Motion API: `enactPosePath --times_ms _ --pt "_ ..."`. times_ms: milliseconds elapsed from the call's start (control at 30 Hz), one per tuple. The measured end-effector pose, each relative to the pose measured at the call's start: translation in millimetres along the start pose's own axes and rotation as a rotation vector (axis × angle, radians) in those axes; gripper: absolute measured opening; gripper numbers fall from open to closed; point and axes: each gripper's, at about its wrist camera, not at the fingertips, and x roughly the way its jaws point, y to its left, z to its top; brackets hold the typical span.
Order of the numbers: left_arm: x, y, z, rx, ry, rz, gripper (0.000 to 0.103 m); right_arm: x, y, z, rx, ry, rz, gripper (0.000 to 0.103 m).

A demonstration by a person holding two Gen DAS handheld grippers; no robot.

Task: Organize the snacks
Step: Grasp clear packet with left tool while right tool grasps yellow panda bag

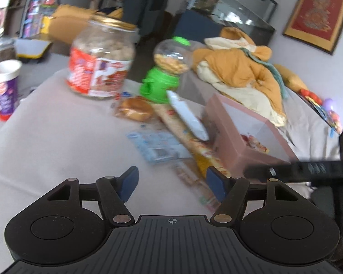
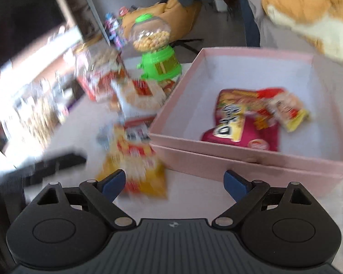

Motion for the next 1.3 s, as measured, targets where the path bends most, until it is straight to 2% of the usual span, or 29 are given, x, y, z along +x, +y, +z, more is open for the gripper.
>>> enactPosePath --times_ms 100,233,267,300,333,467,533,600,667,733,833,867,967,1000,1067,1100,1300 --pt "-2.5 9.6 0.0 -0.024 0.001 0.032 0.071 25.8 9.4 13.4 0.057 0.016 0.002 0.093" --pt "-3.4 13.1 -0.3 -0.029 0.015 0.054 0.071 51.6 44.1 18.3 -0.043 0.051 -0.011 0.091" --pt "-3.6 13.0 -1.1 -0.029 0.021 0.053 0.071 52.4 52.6 17.7 -0.079 0.055 -0.02 0.087" --pt "-3.6 12.7 -1.9 -0.028 0.026 0.049 0.07 52.9 62.0 13.5 -0.129 0.065 -0.037 0.069" --pt "-3.2 11.6 -2.4 -0.025 0.032 0.043 0.07 51.7 67.3 10.1 -0.167 0.075 -0.052 0.068" --pt "4.9 -2.6 -4.8 0.01 0.06 0.013 0.065 29.4 73.8 -15.5 -0.286 0.057 -0.11 0.066" --pt "13.7 -13.8 -5.7 0.024 0.081 -0.003 0.06 14.4 66.5 -30.0 -0.301 0.05 -0.15 0.065" --pt "26.5 -29.4 -6.1 0.041 0.107 -0.012 0.059 -4.8 53.1 -43.7 -0.281 0.03 -0.169 0.065" --pt "44.8 -48.1 -6.2 0.079 0.138 0.018 0.059 -22.5 37.7 -51.8 -0.243 0.001 -0.185 0.065" --pt "62.2 -63.2 -6.3 0.124 0.138 0.08 0.059 -36.0 24.7 -59.0 -0.219 -0.048 -0.247 0.065" --pt "81.0 -81.1 -7.3 0.221 0.107 0.184 0.06 -42.3 11.6 -69.1 -0.198 -0.093 -0.321 0.068" --pt "86.4 -84.8 -8.4 0.251 0.093 0.21 0.06 -42.7 7.3 -71.2 -0.183 -0.096 -0.325 0.07" --pt "92.4 -87.4 -13.1 0.335 0.069 0.243 0.059 -36.6 -2.7 -79.7 -0.129 -0.094 -0.291 0.085" --pt "91.4 -87.2 -14.5 0.359 0.067 0.239 0.058 -33.6 -5.7 -83.6 -0.115 -0.095 -0.282 0.088" --pt "85.4 -84.7 -14.8 0.381 0.075 0.216 0.051 -30.9 -1.0 -88.5 -0.138 -0.111 -0.303 0.09" --pt "80.7 -82.0 -15.4 0.39 0.08 0.2 0.044 -31.3 1.1 -89.1 -0.152 -0.115 -0.308 0.091" --pt "29.1 -61.7 -31.9 0.385 0.135 0.089 0.043 -25.8 -3.3 -86.2 -0.121 -0.102 -0.29 0.099"
